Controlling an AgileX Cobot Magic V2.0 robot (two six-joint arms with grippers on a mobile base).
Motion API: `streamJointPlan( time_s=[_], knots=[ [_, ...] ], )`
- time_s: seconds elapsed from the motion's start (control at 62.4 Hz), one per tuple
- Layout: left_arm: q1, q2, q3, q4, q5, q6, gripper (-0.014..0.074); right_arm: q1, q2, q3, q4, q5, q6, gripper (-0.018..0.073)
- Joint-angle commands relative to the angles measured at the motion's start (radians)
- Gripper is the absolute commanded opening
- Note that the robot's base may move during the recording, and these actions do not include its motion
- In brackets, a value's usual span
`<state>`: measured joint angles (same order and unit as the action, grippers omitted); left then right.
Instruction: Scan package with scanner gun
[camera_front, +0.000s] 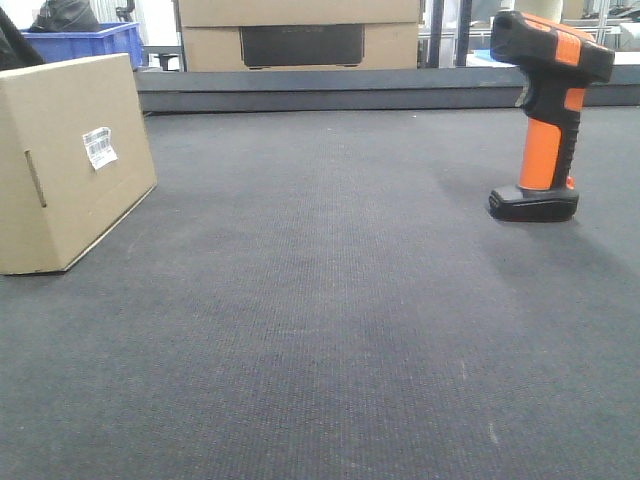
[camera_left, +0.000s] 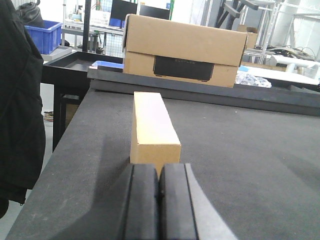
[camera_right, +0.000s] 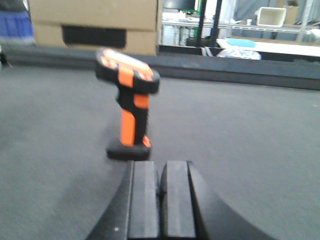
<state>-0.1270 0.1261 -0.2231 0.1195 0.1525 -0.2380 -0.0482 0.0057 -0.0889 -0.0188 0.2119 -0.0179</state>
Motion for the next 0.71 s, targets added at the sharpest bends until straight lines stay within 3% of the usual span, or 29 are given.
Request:
streamJointPlan(
  time_s=[0.0, 0.16, 0.689],
  knots=[
    [0.004, -0.003, 0.001, -0.002, -0.018, -0.005, -0.0111, -0.028, -0.006, 0.047, 0.046, -0.097, -0.035, -0.0168],
    [0.004, -0.003, 0.001, -0.002, -0.018, -0.005, -0.0111, -0.028, -0.006, 0.089, 0.071, -0.196, -0.035, -0.0168],
    [0.004, -0.003, 0.001, -0.002, -0.018, -0.005, -0.0111, -0.028, -0.006, 0.089, 0.083, -0.172, -0.035, -0.0168]
  ],
)
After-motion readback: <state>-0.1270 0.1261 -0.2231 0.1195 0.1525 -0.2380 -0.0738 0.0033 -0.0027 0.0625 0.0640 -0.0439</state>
